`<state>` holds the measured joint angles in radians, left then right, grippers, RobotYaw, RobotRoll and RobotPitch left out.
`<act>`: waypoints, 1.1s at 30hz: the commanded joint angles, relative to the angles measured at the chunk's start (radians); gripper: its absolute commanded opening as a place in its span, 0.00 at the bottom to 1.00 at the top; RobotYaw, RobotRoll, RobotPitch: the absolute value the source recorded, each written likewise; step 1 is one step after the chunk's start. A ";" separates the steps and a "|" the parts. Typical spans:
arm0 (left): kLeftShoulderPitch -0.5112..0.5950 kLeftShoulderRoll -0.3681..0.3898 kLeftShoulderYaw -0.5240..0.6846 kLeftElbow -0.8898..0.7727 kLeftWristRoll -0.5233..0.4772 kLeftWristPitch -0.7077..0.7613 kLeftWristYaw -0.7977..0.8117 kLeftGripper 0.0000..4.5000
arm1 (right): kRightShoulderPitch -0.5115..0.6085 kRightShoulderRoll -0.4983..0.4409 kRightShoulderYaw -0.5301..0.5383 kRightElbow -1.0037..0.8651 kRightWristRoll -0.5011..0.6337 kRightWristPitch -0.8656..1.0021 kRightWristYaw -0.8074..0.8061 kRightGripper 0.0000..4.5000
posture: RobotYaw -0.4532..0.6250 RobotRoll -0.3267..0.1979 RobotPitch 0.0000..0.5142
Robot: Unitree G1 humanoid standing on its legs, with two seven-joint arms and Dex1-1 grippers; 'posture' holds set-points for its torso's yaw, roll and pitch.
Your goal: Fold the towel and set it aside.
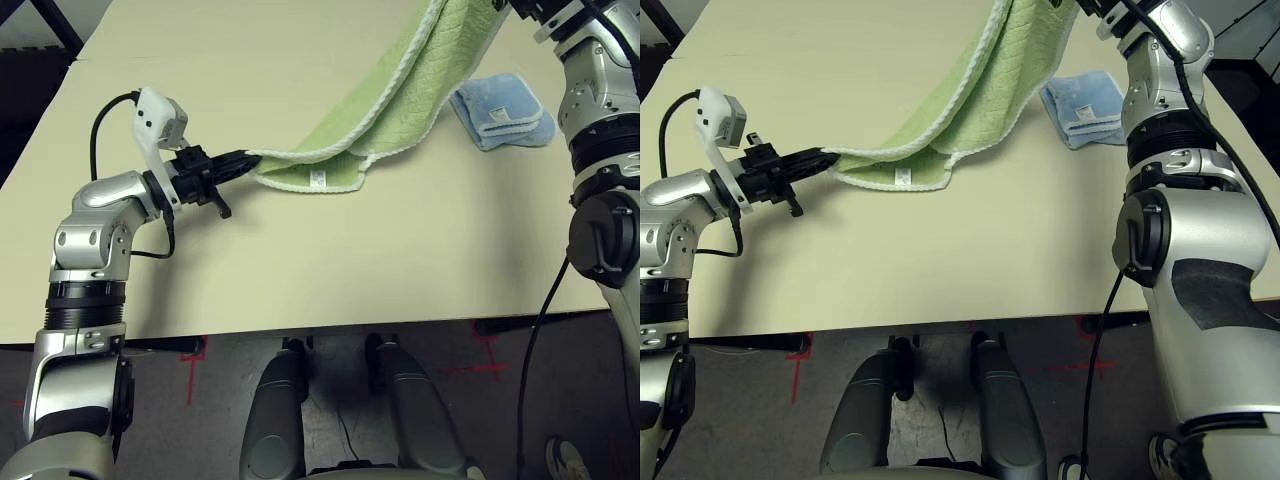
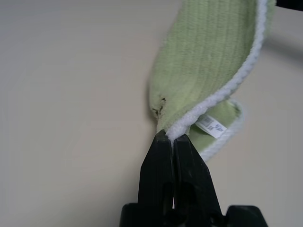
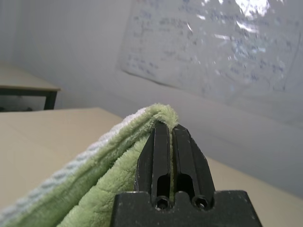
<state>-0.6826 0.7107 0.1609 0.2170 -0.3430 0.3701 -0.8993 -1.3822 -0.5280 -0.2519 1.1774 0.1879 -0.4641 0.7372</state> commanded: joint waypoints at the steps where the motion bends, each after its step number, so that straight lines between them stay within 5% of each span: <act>1: -0.001 0.025 0.039 -0.013 0.039 -0.028 0.082 0.01 | 0.080 -0.041 -0.019 -0.020 0.022 0.066 0.038 0.00 | 0.44 0.62 0.50; 10: -0.098 0.066 0.057 -0.012 0.095 0.005 0.232 0.01 | 0.261 -0.126 0.021 -0.130 0.027 0.281 0.232 0.00 | 0.44 0.62 0.53; 18: -0.254 0.112 0.001 0.044 0.177 0.022 0.267 0.01 | 0.181 -0.139 -0.007 -0.119 0.027 0.279 0.106 0.00 | 0.44 0.62 0.60; 24: -0.297 0.080 0.014 0.128 0.219 0.052 0.392 0.01 | 0.133 -0.066 -0.012 -0.086 0.036 0.337 0.036 0.00 | 0.44 0.62 0.68; 33: -0.582 0.039 -0.026 0.627 0.343 -0.311 0.624 0.01 | -0.063 -0.007 -0.013 0.082 -0.041 0.193 -0.272 0.00 | 0.47 0.62 0.74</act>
<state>-1.2395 0.7193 0.1114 0.7478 -0.0431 0.1199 -0.3597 -1.4433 -0.4917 -0.2432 1.2256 0.1557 -0.2371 0.5584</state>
